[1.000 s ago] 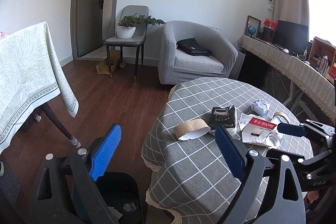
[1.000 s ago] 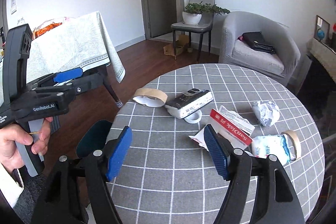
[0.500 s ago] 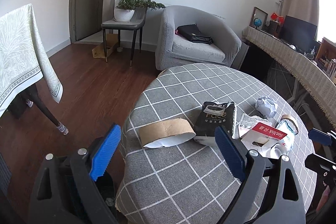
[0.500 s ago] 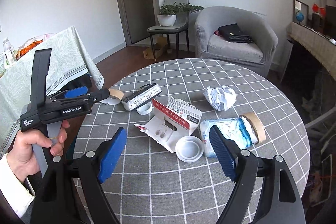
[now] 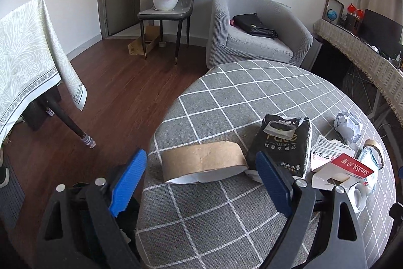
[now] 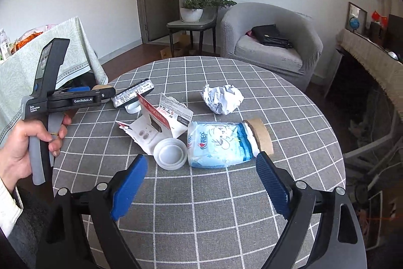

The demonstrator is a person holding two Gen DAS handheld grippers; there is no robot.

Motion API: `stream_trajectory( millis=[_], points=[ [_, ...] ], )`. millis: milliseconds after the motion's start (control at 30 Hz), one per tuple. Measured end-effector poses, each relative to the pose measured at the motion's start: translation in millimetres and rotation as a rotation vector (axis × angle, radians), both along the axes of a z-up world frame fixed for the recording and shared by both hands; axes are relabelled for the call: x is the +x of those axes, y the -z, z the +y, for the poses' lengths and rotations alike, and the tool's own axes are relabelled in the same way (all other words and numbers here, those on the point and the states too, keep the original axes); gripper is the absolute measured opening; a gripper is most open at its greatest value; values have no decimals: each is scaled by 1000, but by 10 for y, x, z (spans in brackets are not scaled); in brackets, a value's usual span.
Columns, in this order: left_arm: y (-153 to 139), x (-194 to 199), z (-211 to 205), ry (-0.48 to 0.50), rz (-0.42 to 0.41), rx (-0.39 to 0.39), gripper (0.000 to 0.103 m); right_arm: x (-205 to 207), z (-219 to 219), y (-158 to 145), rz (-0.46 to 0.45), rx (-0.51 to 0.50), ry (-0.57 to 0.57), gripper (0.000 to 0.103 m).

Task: Collect trash
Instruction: 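Grasp the cardboard tape roll with the left tool while the right tool grasps the wet-wipe pack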

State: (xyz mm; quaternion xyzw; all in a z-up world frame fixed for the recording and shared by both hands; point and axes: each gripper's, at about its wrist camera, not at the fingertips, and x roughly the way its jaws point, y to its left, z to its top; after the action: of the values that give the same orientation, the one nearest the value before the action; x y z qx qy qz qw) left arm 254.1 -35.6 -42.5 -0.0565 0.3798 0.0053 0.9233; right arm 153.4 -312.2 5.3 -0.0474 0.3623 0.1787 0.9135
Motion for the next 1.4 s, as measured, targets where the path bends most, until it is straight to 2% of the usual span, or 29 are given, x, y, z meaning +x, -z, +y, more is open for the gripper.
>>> stream_trajectory(
  millis=[233,367,667,1000,1267,1400],
  points=[
    [39,60,31,1,37,-6,82,135,-74,83,37,4,-64,92],
    [37,63,31,13,31,-1,71,187,-55,139,59,12,-88,92],
    [18,29,39,40,5,-21,70,434,-97,210,103,56,-73,92],
    [-54,-62,95,57,-16,-23,70,633,6,259,153,76,-3,92],
    [-159,-186,154,84,-50,-25,70,772,5,314,203,95,96,92],
    [-223,-230,239,82,-65,-31,70,817,47,377,228,71,135,92]
  ],
)
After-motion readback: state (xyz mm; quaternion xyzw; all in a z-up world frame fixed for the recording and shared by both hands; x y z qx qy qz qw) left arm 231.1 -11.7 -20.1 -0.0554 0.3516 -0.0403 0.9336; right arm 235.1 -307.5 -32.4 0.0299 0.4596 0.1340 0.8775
